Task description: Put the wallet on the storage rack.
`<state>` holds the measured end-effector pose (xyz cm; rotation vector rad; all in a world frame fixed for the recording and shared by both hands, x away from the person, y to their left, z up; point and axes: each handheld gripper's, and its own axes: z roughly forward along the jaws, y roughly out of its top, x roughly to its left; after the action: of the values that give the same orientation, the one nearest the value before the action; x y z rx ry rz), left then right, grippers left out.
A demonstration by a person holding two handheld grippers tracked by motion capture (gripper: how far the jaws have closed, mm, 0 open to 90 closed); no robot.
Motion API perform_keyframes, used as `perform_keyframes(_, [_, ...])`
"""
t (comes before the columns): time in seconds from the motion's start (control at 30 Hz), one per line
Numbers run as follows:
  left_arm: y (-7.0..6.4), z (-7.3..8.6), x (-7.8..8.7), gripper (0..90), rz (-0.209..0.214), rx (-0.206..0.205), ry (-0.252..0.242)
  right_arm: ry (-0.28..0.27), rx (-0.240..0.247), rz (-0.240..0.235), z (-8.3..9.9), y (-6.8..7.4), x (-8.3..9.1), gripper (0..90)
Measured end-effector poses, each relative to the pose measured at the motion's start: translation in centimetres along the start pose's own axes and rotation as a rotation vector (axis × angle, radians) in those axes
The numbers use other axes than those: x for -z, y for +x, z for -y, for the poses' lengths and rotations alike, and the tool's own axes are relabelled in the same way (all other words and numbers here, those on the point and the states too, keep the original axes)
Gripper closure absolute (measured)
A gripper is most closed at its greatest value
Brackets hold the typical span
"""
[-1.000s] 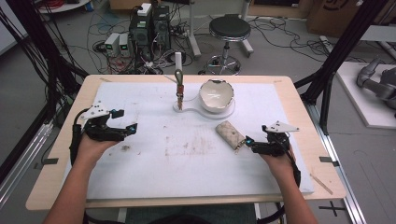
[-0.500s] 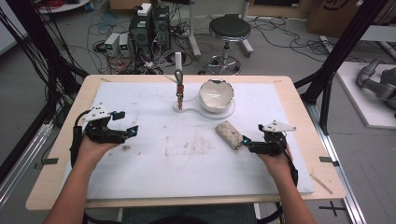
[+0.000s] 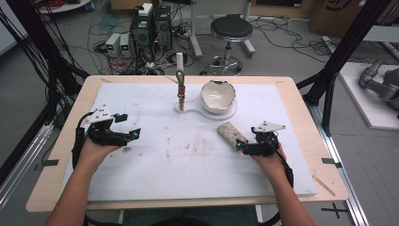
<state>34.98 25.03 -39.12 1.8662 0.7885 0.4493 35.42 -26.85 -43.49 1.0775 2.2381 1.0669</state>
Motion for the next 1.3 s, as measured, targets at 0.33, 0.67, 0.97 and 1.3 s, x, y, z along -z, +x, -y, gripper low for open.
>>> perform_keyframes(0.33, [0.1, 0.2, 0.1, 16.1, -0.005, 0.006, 0.006, 0.07, 0.032, -0.034, -0.1, 1.0, -1.7, 17.6])
perform_keyframes(0.67, [0.1, 0.3, 0.0, 16.1, -0.005, 0.012, 0.009, 0.145, 0.057, -0.058, 0.1, 1.4, -2.6, 17.6])
perform_keyframes(0.97, [0.0, 0.3, 0.0, 16.1, -0.004, 0.003, 0.015, 0.158, 0.021, -0.067, 0.1, 1.2, -2.6, 23.6])
perform_keyframes(1.3, [0.0, 0.2, 0.1, 16.1, -0.003, 0.001, 0.009, 0.151, -0.003, -0.078, 0.0, 0.7, -2.0, 36.9])
